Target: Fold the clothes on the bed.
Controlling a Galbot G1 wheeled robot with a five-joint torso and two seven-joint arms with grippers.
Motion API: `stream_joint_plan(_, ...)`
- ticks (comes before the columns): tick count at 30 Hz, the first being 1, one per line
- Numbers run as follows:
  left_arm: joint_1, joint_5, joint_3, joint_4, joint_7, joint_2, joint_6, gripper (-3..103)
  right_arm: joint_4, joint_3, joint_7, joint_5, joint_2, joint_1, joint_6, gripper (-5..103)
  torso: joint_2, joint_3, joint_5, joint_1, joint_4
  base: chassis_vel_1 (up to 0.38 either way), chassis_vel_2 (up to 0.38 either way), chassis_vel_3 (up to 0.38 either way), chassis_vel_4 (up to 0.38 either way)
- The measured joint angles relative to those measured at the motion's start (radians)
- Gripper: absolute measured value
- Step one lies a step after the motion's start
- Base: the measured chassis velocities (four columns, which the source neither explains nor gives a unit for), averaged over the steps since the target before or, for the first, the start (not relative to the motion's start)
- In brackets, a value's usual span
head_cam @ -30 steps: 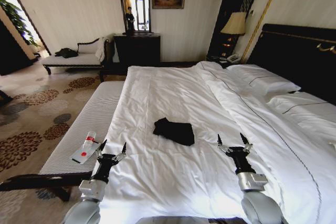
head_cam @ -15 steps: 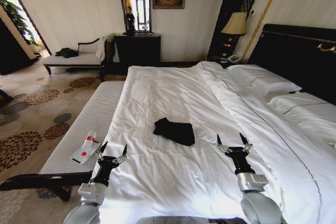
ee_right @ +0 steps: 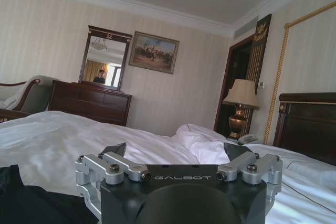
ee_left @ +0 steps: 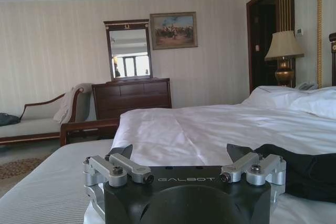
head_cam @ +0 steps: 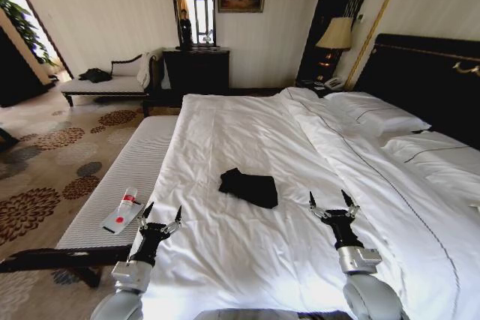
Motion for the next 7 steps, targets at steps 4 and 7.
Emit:
stream_joint_plan(4,0.0,0.0,0.0,0.0,0.0,0.0,0.0,100,0.0,0.0,0.0,0.0,0.0,0.0,0.0,100,0.0,0.0,0.0005,0.0,0.0,0.0,0.0,0.0,0.0)
stream_joint_plan(7,0.0,0.0,0.0,0.0,0.0,0.0,0.0,100,-0.001,0.0,0.0,0.0,0.0,0.0,0.0,100,0.0,0.0,0.0004,0.0,0.0,0.0,0.0,0.0,0.0)
